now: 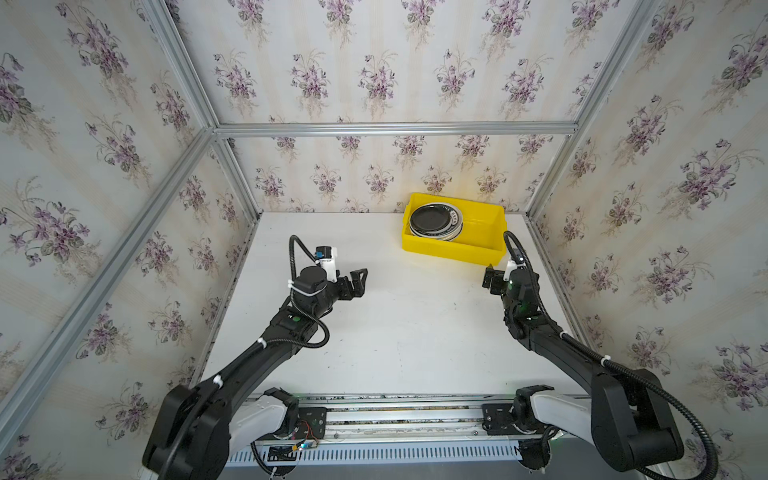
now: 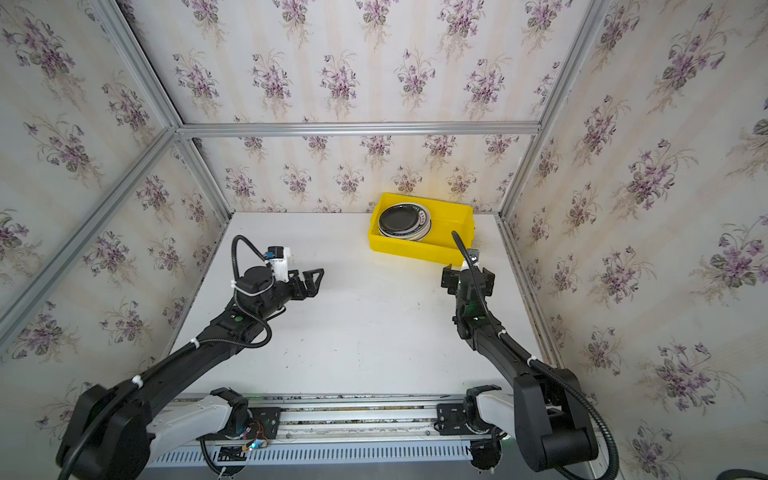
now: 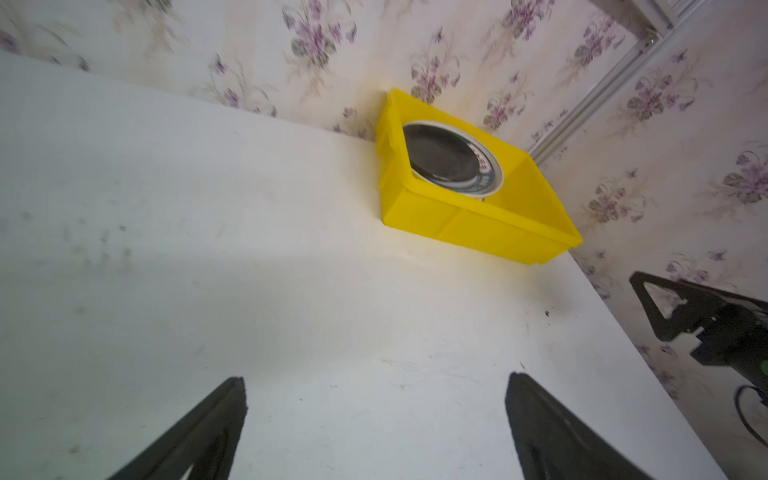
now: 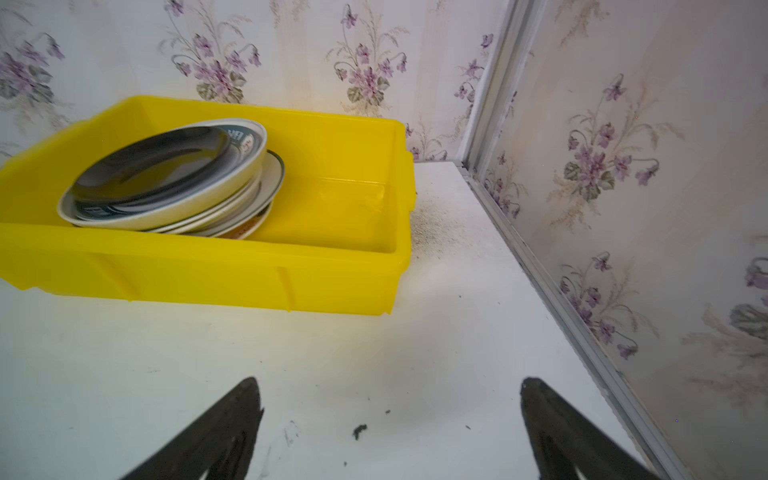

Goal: Place the plates into the plastic bin on the countertop

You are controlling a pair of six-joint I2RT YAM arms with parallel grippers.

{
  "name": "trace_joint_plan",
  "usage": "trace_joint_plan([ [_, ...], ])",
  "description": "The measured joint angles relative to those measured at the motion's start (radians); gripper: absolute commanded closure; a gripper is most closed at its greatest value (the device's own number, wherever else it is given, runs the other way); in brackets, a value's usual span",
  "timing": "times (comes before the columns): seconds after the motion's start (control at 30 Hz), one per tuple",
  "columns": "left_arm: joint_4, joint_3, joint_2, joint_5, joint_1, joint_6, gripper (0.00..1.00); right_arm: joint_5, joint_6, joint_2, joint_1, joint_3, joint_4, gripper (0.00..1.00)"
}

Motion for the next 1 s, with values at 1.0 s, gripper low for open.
trace_joint_plan([
  [1.0,0.562,-0.373,-0.073,-0.537,0.078,0.445,0.00,-0.042,0.034,0.251,-0.091,-0.181,0.491,0.01],
])
